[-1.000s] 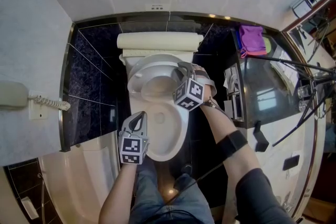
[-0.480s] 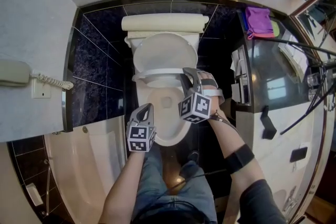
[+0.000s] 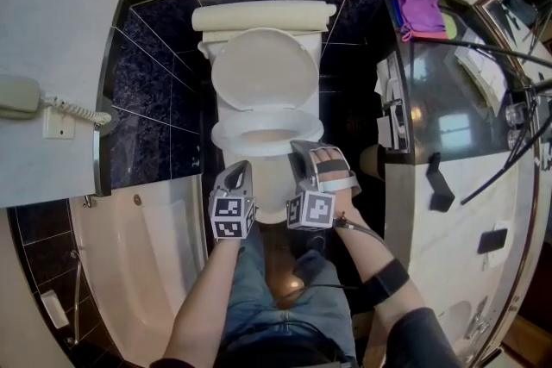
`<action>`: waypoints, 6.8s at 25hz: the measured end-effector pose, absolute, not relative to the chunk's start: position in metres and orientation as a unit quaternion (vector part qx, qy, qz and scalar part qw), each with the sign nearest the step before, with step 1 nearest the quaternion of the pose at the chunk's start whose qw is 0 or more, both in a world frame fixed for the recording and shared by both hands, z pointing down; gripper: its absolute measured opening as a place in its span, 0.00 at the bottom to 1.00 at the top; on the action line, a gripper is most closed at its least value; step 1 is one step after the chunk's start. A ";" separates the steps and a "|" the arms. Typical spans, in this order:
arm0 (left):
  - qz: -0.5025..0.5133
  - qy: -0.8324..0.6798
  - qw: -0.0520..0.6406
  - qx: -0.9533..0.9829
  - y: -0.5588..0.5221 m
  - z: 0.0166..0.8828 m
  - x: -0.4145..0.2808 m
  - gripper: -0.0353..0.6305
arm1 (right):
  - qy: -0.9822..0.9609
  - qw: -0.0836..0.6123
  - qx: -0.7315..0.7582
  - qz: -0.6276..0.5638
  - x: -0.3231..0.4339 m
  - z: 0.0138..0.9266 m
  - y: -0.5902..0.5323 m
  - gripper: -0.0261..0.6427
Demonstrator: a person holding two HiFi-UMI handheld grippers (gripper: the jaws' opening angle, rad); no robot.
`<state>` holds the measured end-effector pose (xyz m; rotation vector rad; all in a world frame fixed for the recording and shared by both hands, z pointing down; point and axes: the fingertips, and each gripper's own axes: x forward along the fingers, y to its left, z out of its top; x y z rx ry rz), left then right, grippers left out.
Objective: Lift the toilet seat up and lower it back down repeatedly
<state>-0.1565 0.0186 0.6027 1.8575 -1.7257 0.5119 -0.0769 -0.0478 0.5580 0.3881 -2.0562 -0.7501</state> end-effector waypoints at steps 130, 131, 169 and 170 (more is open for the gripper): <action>0.197 -0.640 0.120 0.733 0.084 0.411 -0.179 0.05 | -0.825 0.292 0.353 0.332 0.082 0.588 0.012 0.31; 0.198 -0.641 0.119 0.732 0.083 0.421 -0.180 0.05 | -0.819 0.296 0.351 0.344 0.085 0.606 0.017 0.31; 0.240 -0.634 0.139 0.722 0.076 0.654 -0.185 0.05 | -0.621 0.205 0.367 0.662 0.068 0.959 0.092 0.30; 0.240 -0.633 0.140 0.722 0.076 0.656 -0.186 0.05 | -0.620 0.204 0.367 0.663 0.068 0.958 0.091 0.29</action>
